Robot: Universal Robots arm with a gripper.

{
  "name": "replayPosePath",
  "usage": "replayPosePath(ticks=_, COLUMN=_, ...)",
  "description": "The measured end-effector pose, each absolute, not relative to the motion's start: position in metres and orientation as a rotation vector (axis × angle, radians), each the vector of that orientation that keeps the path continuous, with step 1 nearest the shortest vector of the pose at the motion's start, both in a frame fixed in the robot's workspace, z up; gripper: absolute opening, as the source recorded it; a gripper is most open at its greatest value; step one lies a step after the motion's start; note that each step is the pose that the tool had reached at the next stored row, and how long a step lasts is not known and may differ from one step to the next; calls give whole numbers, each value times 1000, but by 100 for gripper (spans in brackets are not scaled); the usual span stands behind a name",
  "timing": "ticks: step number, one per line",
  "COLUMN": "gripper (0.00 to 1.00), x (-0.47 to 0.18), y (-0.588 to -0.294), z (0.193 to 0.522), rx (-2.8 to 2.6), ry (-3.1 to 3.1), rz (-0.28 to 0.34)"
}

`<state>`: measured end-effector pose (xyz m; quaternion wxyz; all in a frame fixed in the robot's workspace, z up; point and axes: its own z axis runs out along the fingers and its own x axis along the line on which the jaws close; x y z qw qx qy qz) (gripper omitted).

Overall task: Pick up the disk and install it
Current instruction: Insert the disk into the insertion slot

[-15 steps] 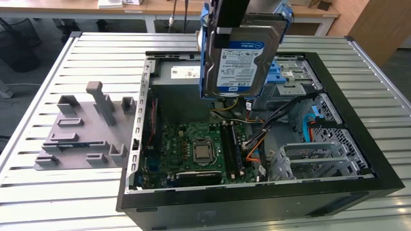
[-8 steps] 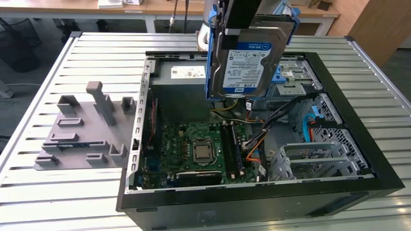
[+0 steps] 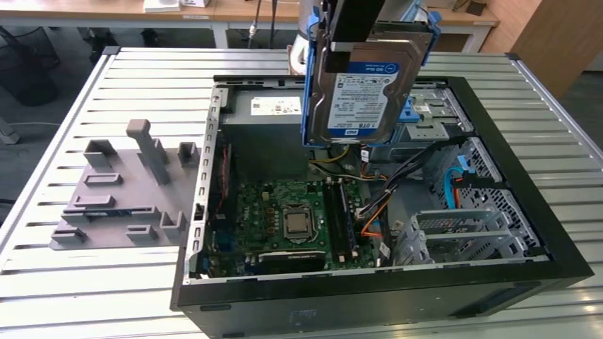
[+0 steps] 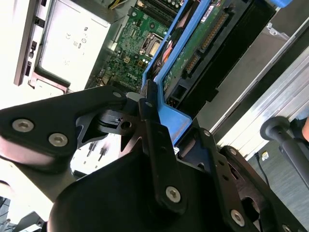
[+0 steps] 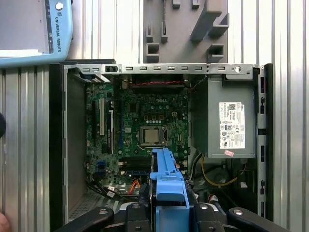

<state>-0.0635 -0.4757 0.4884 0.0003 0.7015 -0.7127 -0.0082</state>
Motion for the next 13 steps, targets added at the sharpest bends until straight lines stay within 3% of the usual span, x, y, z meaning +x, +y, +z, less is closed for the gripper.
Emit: replayPosePath(ticks=13, gripper=36, x=-64, y=-477, z=488, rx=2216, ry=-2253, rz=-46)
